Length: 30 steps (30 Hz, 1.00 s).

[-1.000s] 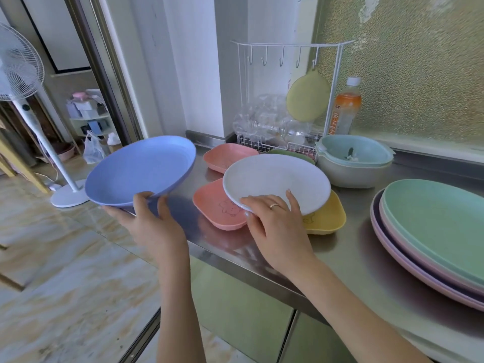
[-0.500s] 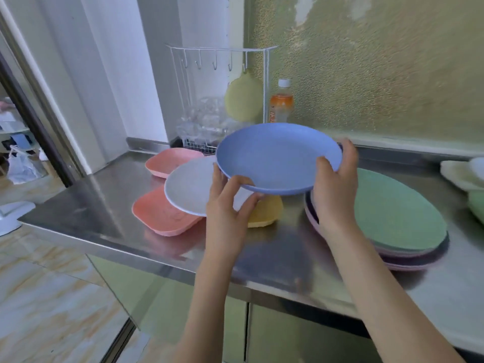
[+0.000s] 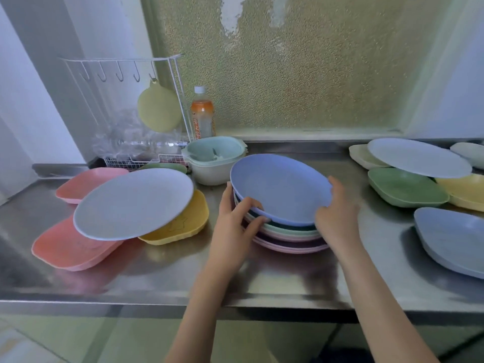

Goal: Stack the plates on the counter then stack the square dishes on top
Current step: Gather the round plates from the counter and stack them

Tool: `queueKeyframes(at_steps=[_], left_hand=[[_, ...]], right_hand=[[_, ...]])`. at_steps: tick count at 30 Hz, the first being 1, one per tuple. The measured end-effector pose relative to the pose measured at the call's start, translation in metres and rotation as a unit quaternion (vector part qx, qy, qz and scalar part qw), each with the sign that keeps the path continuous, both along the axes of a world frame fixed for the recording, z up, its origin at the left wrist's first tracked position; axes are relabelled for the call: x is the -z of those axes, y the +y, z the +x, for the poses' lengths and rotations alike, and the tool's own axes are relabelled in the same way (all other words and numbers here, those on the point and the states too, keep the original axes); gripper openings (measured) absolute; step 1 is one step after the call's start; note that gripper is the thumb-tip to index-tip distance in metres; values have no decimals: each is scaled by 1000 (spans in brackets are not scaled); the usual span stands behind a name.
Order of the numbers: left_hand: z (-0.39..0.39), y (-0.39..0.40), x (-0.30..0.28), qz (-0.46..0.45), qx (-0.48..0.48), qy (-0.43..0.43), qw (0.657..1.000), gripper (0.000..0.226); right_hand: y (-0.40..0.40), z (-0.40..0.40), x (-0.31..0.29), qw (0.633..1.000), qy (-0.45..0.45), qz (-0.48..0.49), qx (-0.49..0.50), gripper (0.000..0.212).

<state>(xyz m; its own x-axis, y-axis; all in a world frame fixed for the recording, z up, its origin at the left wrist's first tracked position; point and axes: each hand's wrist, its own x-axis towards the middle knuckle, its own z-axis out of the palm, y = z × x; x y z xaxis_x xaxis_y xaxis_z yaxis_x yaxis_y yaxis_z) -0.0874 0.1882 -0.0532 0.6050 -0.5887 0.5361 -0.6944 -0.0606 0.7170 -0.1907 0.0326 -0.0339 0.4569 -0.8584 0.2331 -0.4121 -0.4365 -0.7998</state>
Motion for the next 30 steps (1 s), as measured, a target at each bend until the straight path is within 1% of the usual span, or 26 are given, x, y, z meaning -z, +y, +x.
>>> queueKeyframes(at_steps=[2, 4, 6, 8, 9, 11, 13, 14, 16, 17, 18, 22, 25, 30], left_hand=[[1, 1, 2, 17, 18, 23, 999, 4], [-1, 3, 5, 23, 26, 54, 998, 16], [-2, 4, 4, 1, 16, 73, 997, 19], [1, 3, 2, -39, -20, 89, 995, 18], [5, 1, -2, -61, -44, 113, 991, 20], [18, -7, -11, -86, -68, 187, 976, 29], [33, -20, -21, -73, -49, 263, 961, 42], [40, -28, -24, -54, -37, 286, 956, 45], [50, -42, -25, -18, -34, 291, 956, 43], [53, -45, -24, -18, -42, 291, 956, 42], [54, -47, -22, -26, -50, 295, 954, 42], [57, -50, -17, -36, -70, 287, 955, 44], [56, -55, -13, -39, -83, 278, 956, 44], [50, -77, -12, -77, -70, 314, 944, 44]], right_hand=[[-1, 0, 4, 999, -34, 3, -3, 74], [-1, -2, 3, 998, -60, 4, 11, 74], [-1, -5, 0, 997, -72, 2, 14, 74], [-3, -7, -2, 997, -77, 11, 11, 74], [-5, -9, -3, 997, -78, 18, 13, 74], [-9, -11, -5, 997, -72, 33, 21, 71], [-13, -10, -7, 997, -52, 44, 22, 69], [-15, -9, -7, 998, -34, 47, 22, 69], [-19, -6, -5, 998, 20, 42, 31, 70], [-21, -6, -4, 998, 43, 38, 38, 69], [-22, -7, -3, 997, 44, 39, 40, 68], [-25, -11, -6, 997, -32, 59, 29, 61], [-30, -11, -10, 997, -48, 59, 32, 60], [-43, -17, -7, 995, -55, 56, 57, 60]])
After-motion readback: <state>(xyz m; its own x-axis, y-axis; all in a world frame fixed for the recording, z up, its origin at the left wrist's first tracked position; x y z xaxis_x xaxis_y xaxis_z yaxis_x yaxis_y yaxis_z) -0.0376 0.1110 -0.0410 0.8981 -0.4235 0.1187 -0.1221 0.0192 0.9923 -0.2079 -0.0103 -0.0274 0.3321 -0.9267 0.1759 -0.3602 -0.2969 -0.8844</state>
